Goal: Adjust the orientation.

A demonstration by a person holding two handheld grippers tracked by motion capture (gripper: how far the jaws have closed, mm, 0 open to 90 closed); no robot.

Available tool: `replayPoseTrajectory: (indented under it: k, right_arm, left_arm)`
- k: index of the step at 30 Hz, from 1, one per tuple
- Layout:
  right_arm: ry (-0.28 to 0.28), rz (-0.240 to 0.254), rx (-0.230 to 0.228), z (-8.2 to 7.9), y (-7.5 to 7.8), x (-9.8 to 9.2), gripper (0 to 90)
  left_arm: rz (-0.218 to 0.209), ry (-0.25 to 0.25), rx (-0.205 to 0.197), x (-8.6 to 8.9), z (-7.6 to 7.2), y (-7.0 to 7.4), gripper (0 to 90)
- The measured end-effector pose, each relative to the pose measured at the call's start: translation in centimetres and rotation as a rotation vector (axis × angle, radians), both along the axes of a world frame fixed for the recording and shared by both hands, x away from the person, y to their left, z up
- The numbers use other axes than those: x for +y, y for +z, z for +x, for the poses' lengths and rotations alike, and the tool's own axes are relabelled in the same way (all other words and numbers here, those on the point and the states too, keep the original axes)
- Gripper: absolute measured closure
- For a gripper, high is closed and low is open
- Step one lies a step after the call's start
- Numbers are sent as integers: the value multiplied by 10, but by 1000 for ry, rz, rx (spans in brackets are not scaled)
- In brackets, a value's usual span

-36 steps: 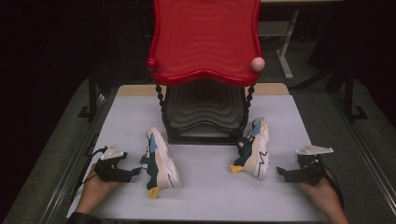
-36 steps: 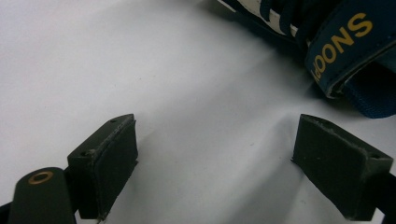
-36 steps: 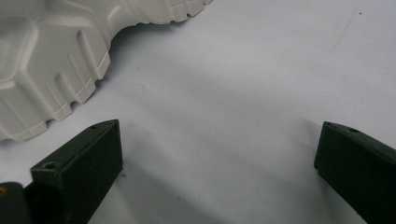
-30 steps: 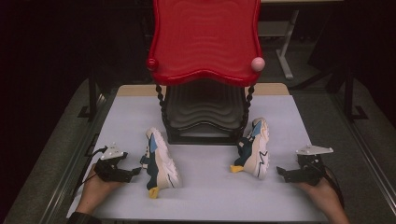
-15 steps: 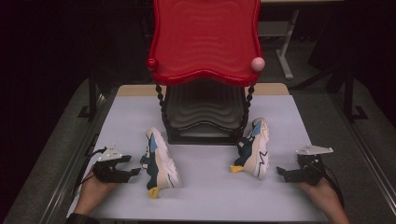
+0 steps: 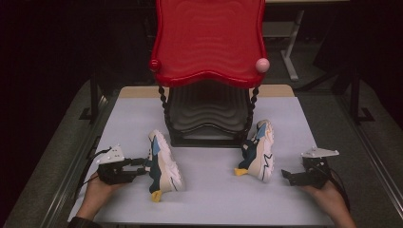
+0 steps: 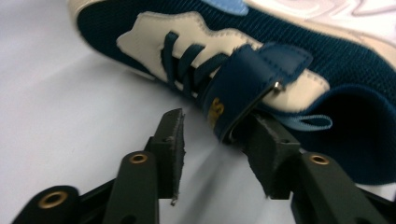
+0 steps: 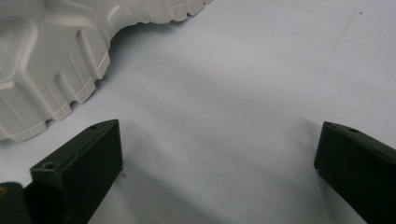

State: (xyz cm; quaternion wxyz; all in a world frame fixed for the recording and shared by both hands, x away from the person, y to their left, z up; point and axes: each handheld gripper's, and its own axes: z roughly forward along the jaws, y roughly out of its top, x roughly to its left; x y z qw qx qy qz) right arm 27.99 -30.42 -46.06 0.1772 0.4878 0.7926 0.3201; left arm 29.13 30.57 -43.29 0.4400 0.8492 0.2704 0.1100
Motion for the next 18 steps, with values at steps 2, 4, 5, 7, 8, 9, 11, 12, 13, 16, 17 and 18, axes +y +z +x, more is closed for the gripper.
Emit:
replayPoseTrajectory:
  k: [2,4,5,7,8,9,11,12,13,16,17,18]
  right_arm:
    - [0,0,0,0,0,0,3]
    - [0,0,0,0,0,0,3]
    - [0,0,0,0,0,0,3]
    - [0,0,1,0,0,0,3]
    - [0,0,0,0,0,0,3]
    - [0,0,0,0,0,0,3]
    - [0,0,0,0,0,0,3]
    - [0,-1,0,0,0,0,3]
    - [0,0,0,0,0,0,3]
    - [0,-1,0,0,0,0,3]
    - [1,-1,0,0,0,0,3]
    - [0,-1,0,0,0,0,3]
  left_arm:
    - [6,-15,3,-3,1,0,618]
    - [16,-26,1,-5,2,0,676]
    - [19,-22,-3,-5,1,1,700]
    - [17,-17,4,-3,2,3,744]
    - [13,-16,5,-3,2,3,760]
    - [10,-14,7,-3,1,4,760]
    - [15,-12,9,-3,1,5,769]
    - [16,-5,12,-2,0,6,769]
    - [17,0,14,-1,0,7,771]
    - [17,22,19,7,-3,10,776]
    - [15,29,19,9,-3,10,778]
    - [13,37,17,14,-4,11,780]
